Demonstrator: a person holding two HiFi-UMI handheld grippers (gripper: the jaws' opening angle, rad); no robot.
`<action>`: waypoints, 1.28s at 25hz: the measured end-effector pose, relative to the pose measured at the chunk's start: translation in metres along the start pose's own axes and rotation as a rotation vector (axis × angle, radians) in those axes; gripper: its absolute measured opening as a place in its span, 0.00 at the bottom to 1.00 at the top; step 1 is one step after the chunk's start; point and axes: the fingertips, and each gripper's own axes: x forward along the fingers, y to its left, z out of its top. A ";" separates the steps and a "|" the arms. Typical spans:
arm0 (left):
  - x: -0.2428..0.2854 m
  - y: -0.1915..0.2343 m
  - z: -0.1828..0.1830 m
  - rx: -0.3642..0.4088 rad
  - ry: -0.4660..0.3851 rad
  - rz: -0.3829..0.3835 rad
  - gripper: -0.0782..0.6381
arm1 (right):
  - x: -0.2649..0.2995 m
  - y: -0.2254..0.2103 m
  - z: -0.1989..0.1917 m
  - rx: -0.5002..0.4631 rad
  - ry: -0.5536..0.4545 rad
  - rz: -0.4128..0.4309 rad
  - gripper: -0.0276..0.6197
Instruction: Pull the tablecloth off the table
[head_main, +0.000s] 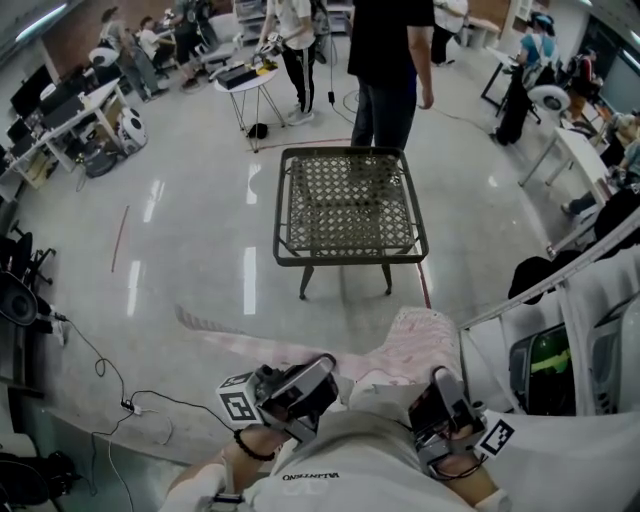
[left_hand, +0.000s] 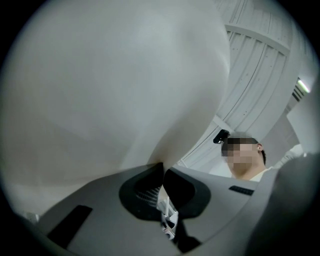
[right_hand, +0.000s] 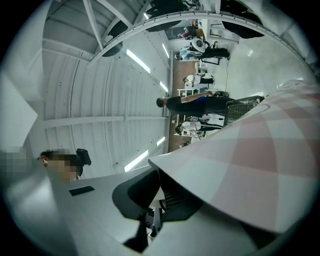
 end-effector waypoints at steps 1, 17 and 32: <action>-0.001 0.004 -0.002 -0.006 -0.002 0.009 0.11 | -0.001 -0.004 0.001 0.001 0.000 -0.010 0.06; -0.010 0.044 -0.010 -0.031 -0.035 0.099 0.11 | -0.005 -0.043 0.010 0.062 0.007 -0.060 0.06; 0.000 0.059 -0.004 -0.009 -0.047 0.129 0.11 | 0.006 -0.058 0.026 0.050 0.035 -0.070 0.06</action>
